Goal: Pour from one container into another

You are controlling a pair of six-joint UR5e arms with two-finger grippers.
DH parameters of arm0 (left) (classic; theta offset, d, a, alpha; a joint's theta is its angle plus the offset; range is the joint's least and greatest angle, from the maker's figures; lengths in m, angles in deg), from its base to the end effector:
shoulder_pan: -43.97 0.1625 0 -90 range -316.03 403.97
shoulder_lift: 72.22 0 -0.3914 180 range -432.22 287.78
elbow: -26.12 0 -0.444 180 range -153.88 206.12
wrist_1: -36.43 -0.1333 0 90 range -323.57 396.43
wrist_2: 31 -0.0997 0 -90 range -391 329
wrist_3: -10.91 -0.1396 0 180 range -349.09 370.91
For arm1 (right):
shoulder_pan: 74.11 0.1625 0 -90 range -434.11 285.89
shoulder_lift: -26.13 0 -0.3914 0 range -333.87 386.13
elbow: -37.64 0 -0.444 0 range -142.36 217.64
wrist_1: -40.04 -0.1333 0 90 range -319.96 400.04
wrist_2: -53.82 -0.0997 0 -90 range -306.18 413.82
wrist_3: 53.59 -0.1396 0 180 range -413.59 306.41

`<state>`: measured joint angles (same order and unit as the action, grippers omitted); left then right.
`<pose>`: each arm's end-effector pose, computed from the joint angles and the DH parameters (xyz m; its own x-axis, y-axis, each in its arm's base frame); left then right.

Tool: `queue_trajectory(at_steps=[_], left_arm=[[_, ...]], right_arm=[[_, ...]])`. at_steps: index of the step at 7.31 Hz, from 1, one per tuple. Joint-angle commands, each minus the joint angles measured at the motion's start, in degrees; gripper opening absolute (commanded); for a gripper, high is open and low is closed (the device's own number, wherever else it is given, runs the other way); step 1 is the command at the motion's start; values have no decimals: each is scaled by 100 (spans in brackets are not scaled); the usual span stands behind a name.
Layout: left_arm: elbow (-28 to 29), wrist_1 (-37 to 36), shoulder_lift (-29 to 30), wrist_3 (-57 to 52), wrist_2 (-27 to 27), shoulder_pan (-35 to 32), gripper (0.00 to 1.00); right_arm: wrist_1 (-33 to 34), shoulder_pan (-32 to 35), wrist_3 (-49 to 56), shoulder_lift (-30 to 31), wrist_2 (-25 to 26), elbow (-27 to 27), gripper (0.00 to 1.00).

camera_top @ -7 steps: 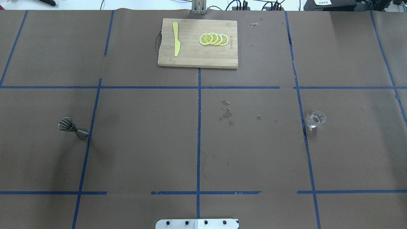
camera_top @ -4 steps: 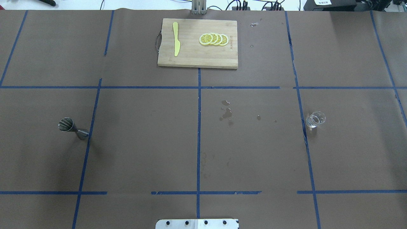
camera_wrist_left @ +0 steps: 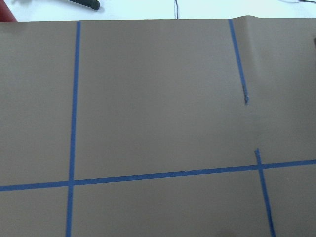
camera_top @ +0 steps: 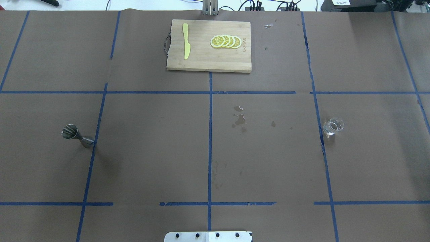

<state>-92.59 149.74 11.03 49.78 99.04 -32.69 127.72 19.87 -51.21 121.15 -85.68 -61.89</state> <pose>0.0758 -0.5081 0.3895 0.5998 0.0540 -0.7983 0.2749 0.9231 0.2690 0.0630 -0.5150 0.5956 0.6565 -0.0862 0.7494 -0.0417 0.9878 0.1502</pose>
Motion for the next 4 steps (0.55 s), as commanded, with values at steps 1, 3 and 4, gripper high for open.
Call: queue_trajectory(at_steps=[1,3,4], left_arm=[[-320,1995,-878,1951,-1519,1533,100],[-731,2028,-1011,3051,-3048,3036,100],[-977,2002,-1117,3596,-4152,4018,100]], right_arm=[[4,-3,-44,17,-50,-6,100],[-5,-55,-454,-35,-129,-206,100],[21,-351,-1284,-10,-51,-704,100]])
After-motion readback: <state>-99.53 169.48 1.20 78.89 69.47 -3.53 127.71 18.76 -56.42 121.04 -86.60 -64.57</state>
